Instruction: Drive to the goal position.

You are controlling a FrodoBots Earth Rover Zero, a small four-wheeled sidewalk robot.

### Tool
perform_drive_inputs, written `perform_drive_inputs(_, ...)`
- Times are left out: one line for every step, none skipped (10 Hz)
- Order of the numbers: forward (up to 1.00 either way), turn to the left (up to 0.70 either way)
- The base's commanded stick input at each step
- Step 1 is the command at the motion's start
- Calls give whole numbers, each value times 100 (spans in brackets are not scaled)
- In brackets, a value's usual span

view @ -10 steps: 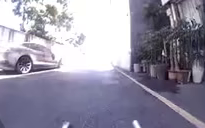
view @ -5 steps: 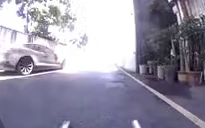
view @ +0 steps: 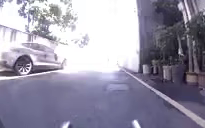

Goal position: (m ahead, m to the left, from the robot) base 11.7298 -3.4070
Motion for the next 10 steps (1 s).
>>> perform_drive_inputs(45, 0)
perform_drive_inputs(45, 0)
perform_drive_inputs(45, 0)
perform_drive_inputs(45, 0)
perform_drive_inputs(45, 0)
perform_drive_inputs(45, 0)
perform_drive_inputs(45, 0)
perform_drive_inputs(45, 0)
perform_drive_inputs(45, 0)
perform_drive_inputs(45, 0)
